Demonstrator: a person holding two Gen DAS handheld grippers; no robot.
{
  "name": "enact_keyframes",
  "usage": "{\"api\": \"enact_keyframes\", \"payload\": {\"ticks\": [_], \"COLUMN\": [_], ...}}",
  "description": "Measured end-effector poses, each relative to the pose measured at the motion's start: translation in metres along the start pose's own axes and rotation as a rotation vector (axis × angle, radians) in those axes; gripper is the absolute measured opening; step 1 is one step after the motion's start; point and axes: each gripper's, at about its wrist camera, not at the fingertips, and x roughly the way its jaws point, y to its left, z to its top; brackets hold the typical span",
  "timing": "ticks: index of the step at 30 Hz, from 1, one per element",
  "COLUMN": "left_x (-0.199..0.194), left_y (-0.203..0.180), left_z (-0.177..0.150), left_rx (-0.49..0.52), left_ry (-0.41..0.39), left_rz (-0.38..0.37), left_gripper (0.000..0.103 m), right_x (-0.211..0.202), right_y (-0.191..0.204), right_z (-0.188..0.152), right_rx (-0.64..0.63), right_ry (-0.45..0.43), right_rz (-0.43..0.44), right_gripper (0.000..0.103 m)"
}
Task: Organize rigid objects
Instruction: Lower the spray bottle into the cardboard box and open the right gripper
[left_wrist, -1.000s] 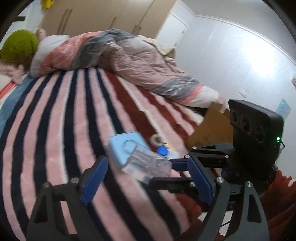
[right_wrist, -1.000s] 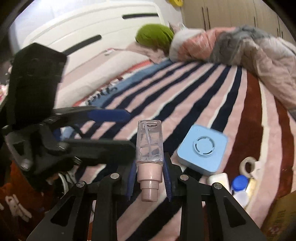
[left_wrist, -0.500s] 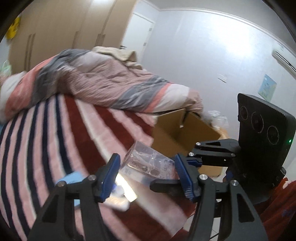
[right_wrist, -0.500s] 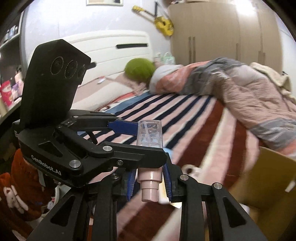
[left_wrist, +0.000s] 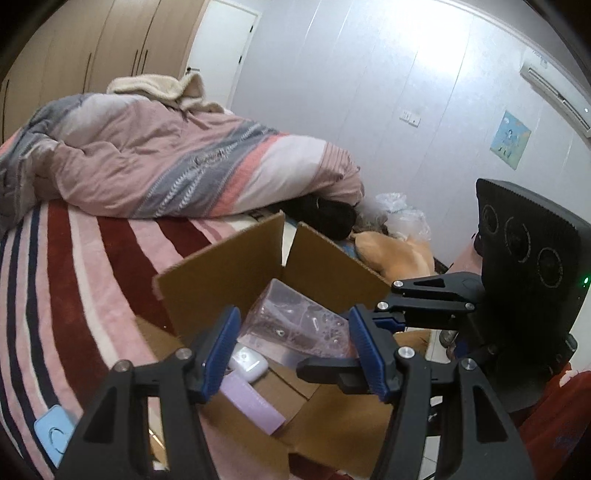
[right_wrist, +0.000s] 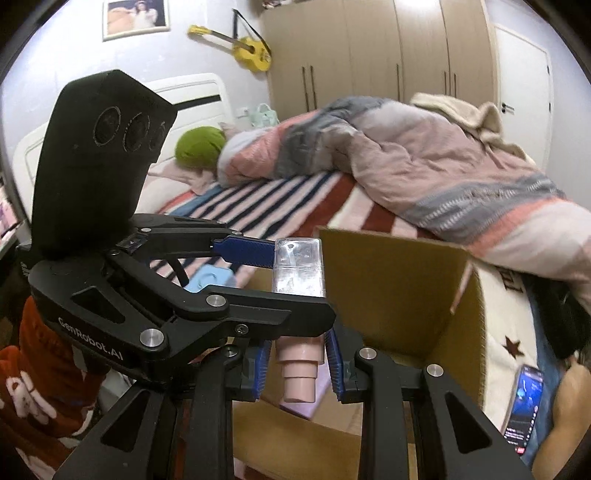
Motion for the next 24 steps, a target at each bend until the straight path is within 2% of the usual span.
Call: {"api": "enact_keyframes", "payload": {"ticks": [3, 5, 7, 8, 18, 24], "left_x": [0.013, 0.016, 0.012, 0.008, -0.058, -0.114], "left_y": [-0.001, -0.003, -0.005, -0.004, 0.026, 0.054], "left_z": [0.001, 0.001, 0.001, 0.001, -0.016, -0.040], "left_rx": [0.004, 0.019, 0.030, 0.035, -0.001, -0.041], "left_ry": [0.029, 0.033, 0.015, 0.007, -0.085, -0.146], "left_rz": [0.027, 0.048, 0.057, 0.061, 0.159, 0.245], "left_gripper": [0.059, 0.068, 0.082, 0.083, 0.083, 0.084], "right_x": [0.006, 0.011, 0.013, 0.012, 0.014, 0.020], "right_y": [-0.012, -0.017, -0.021, -0.021, -0.002, 0.039], "right_z": [-0.005, -0.006, -0.008, -0.008, -0.001, 0.018], "right_rx": [0.032, 0.049, 0.054, 0.055, 0.038, -0.016], "right_ry": [0.028, 0.052, 0.058, 0.055, 0.069, 0.052], "right_rz": [0.003, -0.021, -0.041, -0.041, -0.040, 0.008], "right_gripper": [0.023, 0.024, 0.037, 0.042, 0.044, 0.045]}}
